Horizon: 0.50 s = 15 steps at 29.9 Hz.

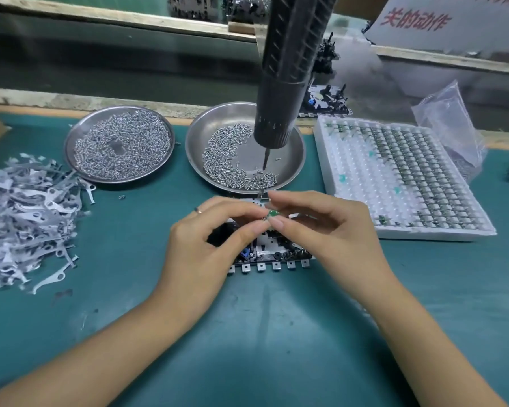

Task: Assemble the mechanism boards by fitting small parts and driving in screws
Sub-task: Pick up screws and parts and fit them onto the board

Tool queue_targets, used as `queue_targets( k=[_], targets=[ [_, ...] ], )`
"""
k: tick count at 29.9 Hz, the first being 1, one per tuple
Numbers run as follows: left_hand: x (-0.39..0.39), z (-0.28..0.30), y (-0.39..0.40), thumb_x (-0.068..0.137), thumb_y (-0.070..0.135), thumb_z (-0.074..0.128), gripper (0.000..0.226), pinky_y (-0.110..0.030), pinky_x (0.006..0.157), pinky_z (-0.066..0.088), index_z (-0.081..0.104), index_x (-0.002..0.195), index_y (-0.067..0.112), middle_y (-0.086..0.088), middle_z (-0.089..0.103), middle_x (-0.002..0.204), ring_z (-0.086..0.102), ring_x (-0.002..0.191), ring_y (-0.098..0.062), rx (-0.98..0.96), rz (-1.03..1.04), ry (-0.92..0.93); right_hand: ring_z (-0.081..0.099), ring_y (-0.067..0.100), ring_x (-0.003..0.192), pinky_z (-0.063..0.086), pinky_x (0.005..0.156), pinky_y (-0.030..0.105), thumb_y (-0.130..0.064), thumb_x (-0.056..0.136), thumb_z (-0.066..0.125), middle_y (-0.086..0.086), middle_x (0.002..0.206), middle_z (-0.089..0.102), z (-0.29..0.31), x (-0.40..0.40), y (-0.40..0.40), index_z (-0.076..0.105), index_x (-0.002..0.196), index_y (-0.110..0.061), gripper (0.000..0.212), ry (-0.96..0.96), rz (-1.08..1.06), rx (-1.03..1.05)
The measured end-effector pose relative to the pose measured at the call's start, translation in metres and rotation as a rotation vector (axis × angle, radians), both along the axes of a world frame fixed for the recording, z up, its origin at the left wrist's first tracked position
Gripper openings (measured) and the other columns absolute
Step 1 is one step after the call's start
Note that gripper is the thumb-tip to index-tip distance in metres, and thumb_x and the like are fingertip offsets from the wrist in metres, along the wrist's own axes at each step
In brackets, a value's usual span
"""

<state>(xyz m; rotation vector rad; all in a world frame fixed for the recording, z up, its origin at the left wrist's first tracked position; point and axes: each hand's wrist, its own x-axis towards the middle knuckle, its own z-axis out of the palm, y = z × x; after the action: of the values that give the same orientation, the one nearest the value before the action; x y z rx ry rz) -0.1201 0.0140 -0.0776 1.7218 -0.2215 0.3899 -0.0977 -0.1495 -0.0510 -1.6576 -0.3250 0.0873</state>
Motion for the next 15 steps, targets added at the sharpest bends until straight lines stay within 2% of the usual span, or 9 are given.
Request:
queue_targets(
  k=[3, 5, 8, 12, 15],
  targets=[
    [0.0005, 0.0018, -0.0001, 0.075, 0.022, 0.072, 0.017, -0.008, 0.079, 0.042, 0.069, 0.09, 0.031, 0.008, 0.063, 0.09, 0.06, 0.087, 0.0, 0.031, 0.043, -0.056, 0.068, 0.016, 0.088, 0.054, 0.08, 0.025, -0.005, 0.079, 0.071, 0.003, 0.097, 0.072, -0.001, -0.0016, -0.0004, 0.073, 0.099, -0.017, 0.024, -0.081, 0.025, -0.039],
    [0.0004, 0.0024, 0.0006, 0.074, 0.023, 0.074, 0.023, -0.008, 0.078, 0.041, 0.067, 0.094, 0.032, 0.009, 0.061, 0.091, 0.059, 0.083, -0.001, 0.053, 0.063, -0.072, 0.068, 0.02, 0.09, 0.055, 0.083, 0.031, -0.003, 0.079, 0.071, 0.006, 0.097, 0.072, -0.0019, -0.0013, -0.0002, 0.073, 0.101, -0.014, 0.024, -0.1, 0.037, -0.051],
    [-0.0001, 0.0024, 0.0014, 0.071, 0.03, 0.075, 0.031, -0.012, 0.081, 0.041, 0.062, 0.098, 0.039, 0.018, 0.058, 0.088, 0.057, 0.081, -0.004, 0.058, 0.074, -0.049, 0.069, 0.016, 0.089, 0.055, 0.08, 0.026, 0.0, 0.079, 0.071, 0.006, 0.098, 0.071, -0.0022, -0.0014, -0.0012, 0.073, 0.1, -0.013, 0.025, -0.1, 0.052, -0.043],
    [-0.0014, 0.0031, 0.0021, 0.069, 0.025, 0.076, 0.037, -0.014, 0.083, 0.042, 0.061, 0.1, 0.04, 0.017, 0.058, 0.086, 0.056, 0.081, -0.004, 0.055, 0.063, -0.023, 0.068, 0.014, 0.084, 0.053, 0.073, 0.021, -0.001, 0.079, 0.071, 0.005, 0.094, 0.071, -0.0028, -0.0028, -0.0036, 0.073, 0.099, -0.008, 0.021, -0.127, 0.072, -0.044],
    [-0.0017, 0.005, 0.0026, 0.069, 0.018, 0.077, 0.042, -0.011, 0.083, 0.04, 0.06, 0.102, 0.037, 0.013, 0.059, 0.086, 0.055, 0.08, -0.002, 0.113, 0.042, -0.029, 0.068, 0.017, 0.084, 0.056, 0.071, 0.033, -0.001, 0.079, 0.072, 0.004, 0.092, 0.071, -0.0046, -0.0031, -0.005, 0.073, 0.096, -0.011, 0.02, -0.206, 0.058, -0.123]
  ],
)
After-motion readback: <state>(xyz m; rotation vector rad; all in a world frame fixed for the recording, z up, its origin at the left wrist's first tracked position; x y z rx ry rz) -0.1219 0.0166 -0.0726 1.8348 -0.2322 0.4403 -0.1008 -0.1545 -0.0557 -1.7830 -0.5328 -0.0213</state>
